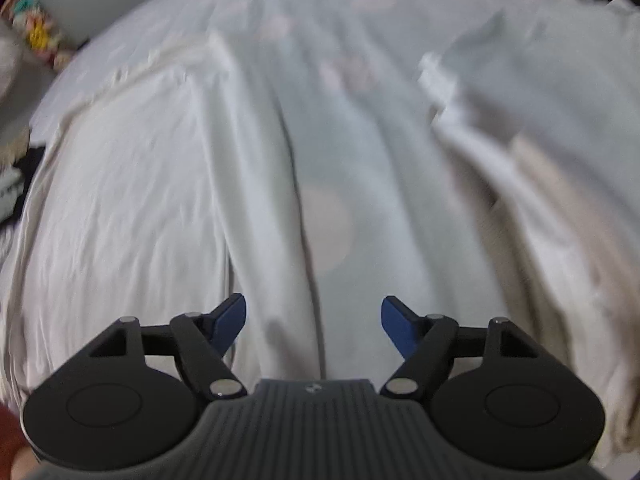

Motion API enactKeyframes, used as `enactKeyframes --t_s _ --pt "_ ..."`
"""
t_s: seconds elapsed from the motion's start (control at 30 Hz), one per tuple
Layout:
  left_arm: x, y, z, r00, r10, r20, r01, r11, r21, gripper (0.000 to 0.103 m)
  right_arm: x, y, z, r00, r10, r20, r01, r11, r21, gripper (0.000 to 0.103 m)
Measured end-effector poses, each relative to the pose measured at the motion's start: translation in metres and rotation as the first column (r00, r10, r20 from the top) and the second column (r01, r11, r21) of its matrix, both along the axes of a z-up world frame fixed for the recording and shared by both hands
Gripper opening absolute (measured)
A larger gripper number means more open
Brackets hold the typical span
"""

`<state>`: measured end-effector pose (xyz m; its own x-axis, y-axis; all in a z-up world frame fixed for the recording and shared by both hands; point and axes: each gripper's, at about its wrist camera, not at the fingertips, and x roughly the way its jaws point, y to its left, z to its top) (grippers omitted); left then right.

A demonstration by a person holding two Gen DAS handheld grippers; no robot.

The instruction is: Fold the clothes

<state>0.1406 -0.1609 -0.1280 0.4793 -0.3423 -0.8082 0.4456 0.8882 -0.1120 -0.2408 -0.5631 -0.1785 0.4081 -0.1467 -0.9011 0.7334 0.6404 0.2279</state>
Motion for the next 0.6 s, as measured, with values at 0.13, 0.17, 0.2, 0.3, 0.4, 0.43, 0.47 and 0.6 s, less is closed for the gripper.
enactKeyframes --t_s 0.13,0.17,0.2,0.3,0.4,0.43,0.47,0.6 --pt "0.001 -0.001 -0.001 1.0 -0.001 -0.005 0.001 1.0 0.001 0.048 0.008 0.005 -0.014 0.998 0.03 -0.061 -0.029 0.999 0.017 0.02" --pt "0.001 -0.001 -0.002 1.0 -0.001 -0.006 0.001 1.0 0.001 0.048 0.009 0.005 -0.015 0.997 0.033 -0.063 -0.032 0.999 0.021 0.012" --pt "0.001 -0.001 -0.002 1.0 0.0 -0.006 0.0 1.0 0.001 0.048 0.009 0.006 -0.015 0.997 0.038 -0.064 -0.037 0.999 0.017 0.012" --pt "0.001 -0.001 -0.002 1.0 0.001 -0.007 -0.001 1.0 -0.001 0.048 0.013 0.009 -0.009 0.995 0.037 -0.095 -0.041 0.998 -0.041 0.007" --pt "0.001 -0.001 -0.001 1.0 0.003 -0.007 -0.003 1.0 -0.001 0.048 0.016 0.006 0.005 0.991 0.016 -0.132 -0.033 0.992 -0.124 0.007" --pt "0.002 -0.001 -0.001 1.0 0.004 -0.008 -0.004 1.0 -0.001 0.048 0.017 0.002 0.01 0.989 0.007 -0.146 -0.029 0.988 -0.152 0.007" --pt "0.002 -0.001 -0.001 1.0 0.005 -0.009 -0.005 1.0 -0.001 0.048 0.019 -0.008 0.015 0.987 -0.007 -0.161 -0.023 0.983 -0.181 0.007" --pt "0.001 -0.001 -0.002 1.0 0.007 -0.011 -0.007 1.0 0.001 0.048 0.018 -0.032 0.046 0.973 -0.113 -0.202 0.033 0.931 -0.364 0.007"
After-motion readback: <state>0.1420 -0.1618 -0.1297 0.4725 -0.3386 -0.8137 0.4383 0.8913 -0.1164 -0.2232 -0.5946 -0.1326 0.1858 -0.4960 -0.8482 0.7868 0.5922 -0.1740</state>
